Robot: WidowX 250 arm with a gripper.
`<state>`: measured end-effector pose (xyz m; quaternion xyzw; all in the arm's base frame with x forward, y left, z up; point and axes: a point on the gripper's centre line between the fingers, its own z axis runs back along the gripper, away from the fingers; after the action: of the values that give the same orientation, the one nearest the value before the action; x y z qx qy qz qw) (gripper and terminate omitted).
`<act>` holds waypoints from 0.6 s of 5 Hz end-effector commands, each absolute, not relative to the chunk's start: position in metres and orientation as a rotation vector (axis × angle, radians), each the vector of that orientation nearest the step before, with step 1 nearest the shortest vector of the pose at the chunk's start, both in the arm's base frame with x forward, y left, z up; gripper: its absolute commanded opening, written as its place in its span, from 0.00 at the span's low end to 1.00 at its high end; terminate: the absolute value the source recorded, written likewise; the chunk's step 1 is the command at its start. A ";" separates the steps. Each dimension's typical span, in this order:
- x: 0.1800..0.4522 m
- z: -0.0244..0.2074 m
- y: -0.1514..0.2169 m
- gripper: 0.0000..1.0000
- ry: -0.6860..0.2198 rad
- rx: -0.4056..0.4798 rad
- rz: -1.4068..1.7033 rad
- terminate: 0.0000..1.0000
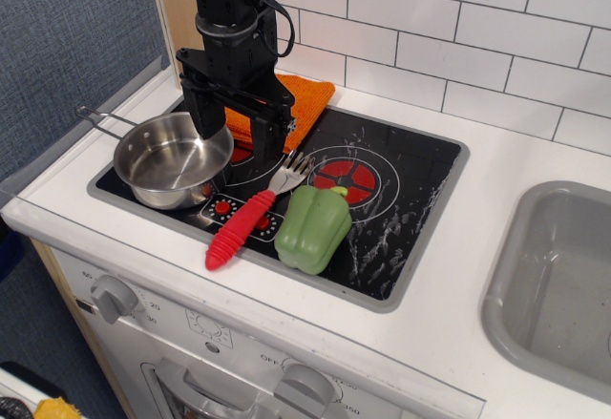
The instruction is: Move the green pepper to the right of the orange towel
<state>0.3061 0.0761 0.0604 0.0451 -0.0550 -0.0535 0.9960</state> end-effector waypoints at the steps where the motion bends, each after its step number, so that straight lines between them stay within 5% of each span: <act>1: 0.306 0.060 0.076 1.00 -0.110 0.090 -0.107 0.00; 3: 0.307 0.112 0.022 1.00 -0.271 0.076 -0.207 0.00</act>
<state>0.3040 0.0194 0.0992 0.0332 -0.1135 -0.1042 0.9875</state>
